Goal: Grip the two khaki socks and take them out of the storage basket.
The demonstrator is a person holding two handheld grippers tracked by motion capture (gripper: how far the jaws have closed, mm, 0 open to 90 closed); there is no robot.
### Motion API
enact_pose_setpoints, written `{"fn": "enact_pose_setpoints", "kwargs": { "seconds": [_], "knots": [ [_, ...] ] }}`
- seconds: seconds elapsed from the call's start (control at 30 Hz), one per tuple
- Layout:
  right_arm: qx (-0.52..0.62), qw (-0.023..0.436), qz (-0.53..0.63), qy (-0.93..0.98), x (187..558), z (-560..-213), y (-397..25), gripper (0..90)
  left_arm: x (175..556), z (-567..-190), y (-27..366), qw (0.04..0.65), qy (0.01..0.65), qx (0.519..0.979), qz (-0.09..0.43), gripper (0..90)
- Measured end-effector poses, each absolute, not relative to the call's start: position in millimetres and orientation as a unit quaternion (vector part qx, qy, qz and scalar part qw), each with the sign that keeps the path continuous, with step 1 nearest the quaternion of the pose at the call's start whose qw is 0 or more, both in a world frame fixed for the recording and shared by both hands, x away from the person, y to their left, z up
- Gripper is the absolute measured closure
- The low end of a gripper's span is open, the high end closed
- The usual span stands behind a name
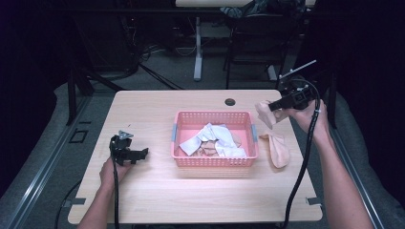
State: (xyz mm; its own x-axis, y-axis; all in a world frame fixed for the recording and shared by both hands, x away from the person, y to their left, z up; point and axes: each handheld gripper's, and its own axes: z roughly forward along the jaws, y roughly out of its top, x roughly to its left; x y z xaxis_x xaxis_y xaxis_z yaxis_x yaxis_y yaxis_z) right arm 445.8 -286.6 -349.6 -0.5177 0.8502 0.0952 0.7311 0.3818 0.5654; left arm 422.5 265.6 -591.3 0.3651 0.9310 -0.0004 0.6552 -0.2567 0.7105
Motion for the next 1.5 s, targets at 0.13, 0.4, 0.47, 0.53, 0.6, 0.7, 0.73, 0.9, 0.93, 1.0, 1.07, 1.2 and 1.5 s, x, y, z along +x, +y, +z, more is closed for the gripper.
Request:
{"fn": "enact_pose_setpoints", "kwargs": {
  "seconds": [0.13,0.4,0.47,0.53,0.6,0.7,0.73,0.9,0.93,1.0,1.07,1.2,1.5],
  "knots": [
    [0.492,0.106,0.276,0.819,444,-356,-298,80.1,422,-591,266,0.318,0.520,0.762,0.217,0.9],
    [0.509,0.088,0.276,0.811,441,-381,-316,80.1,422,-591,266,0.318,0.520,0.762,0.217,0.9],
    [0.513,0.082,0.274,0.810,441,-390,-317,80.1,423,-591,266,0.318,0.520,0.762,0.217,0.9],
    [0.518,0.077,0.270,0.808,442,-400,-319,80.1,423,-591,266,0.318,0.520,0.762,0.217,0.9],
    [0.521,0.069,0.274,0.805,443,-409,-320,80.1,422,-591,265,0.318,0.520,0.762,0.217,0.9],
    [0.527,0.059,0.268,0.804,444,-427,-322,80.0,422,-591,266,0.318,0.520,0.762,0.217,1.0],
    [0.532,0.057,0.265,0.802,445,-434,-322,79.9,422,-591,266,0.317,0.519,0.763,0.217,1.0],
    [0.555,0.046,0.244,0.794,447,-470,-329,79.5,422,-591,265,0.317,0.519,0.764,0.215,0.5],
    [0.559,0.041,0.239,0.793,448,-476,-332,79.3,422,-591,265,0.319,0.519,0.763,0.216,0.5],
    [0.564,0.039,0.238,0.790,448,-488,-335,79.2,422,-591,265,0.319,0.519,0.763,0.215,0.6],
    [0.567,0.041,0.220,0.792,450,-497,-336,78.8,422,-591,265,0.319,0.518,0.764,0.215,0.5],
    [0.572,0.040,0.214,0.791,452,-509,-338,78.2,422,-591,265,0.319,0.518,0.764,0.215,0.5],
    [0.579,0.066,0.209,0.785,457,-530,-339,77.6,422,-591,265,0.319,0.518,0.764,0.215,0.5]
  ]
}}
